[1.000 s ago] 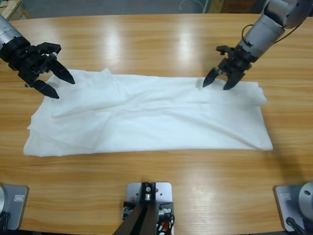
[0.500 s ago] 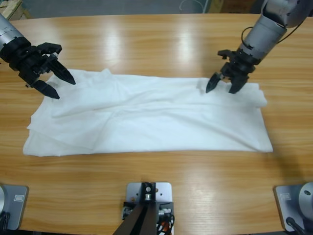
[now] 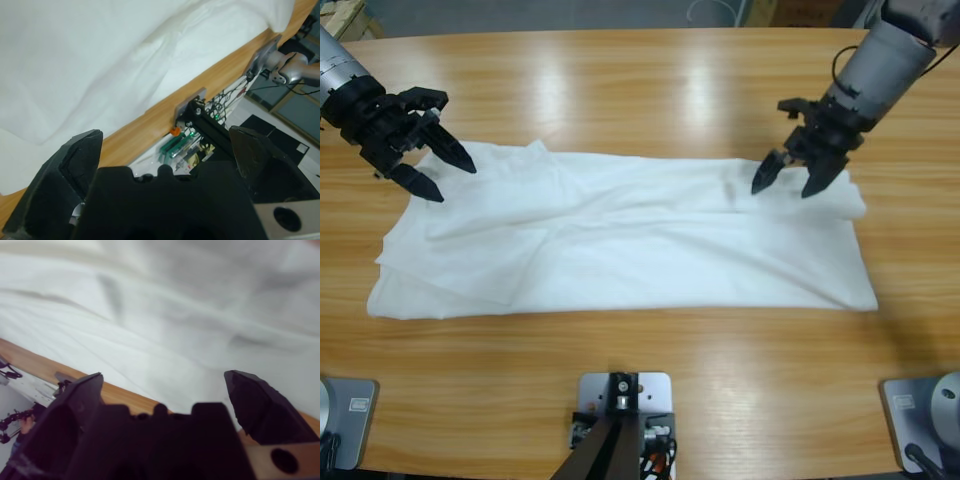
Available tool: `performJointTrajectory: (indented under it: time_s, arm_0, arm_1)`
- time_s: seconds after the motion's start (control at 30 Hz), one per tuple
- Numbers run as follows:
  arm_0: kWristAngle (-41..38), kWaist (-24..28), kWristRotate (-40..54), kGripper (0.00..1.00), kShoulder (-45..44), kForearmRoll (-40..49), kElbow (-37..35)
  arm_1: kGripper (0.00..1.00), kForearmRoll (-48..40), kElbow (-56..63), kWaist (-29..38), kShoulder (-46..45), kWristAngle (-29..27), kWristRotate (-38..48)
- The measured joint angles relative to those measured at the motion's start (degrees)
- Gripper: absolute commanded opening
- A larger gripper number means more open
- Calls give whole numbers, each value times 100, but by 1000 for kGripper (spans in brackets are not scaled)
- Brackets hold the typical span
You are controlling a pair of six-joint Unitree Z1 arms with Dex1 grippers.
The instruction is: Fold clothes
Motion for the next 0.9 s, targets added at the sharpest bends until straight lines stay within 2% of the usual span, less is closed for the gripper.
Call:
performJointTrajectory:
  time_s: [0.13, 0.4, 0.53, 0.6, 0.9]
  arm_0:
    - [0, -1, 0, 987, 0, -25, 1]
    - [0, -35, 0, 987, 0, -54, 1]
    - [0, -37, 0, 987, 0, -57, 2]
    - [0, -37, 0, 987, 0, -57, 2]
    - [1, -37, 0, 987, 0, -57, 42]
  arm_1:
    - [1000, -287, 212, 96, -66, -142, 80]
    - [998, -374, -93, 844, -344, -1497, -184]
    - [979, -397, -105, 1144, -306, -1703, -193]
    - [900, -481, -40, 1257, -248, -1743, -200]
    - [872, -857, 154, 1325, 16, -2090, -407]
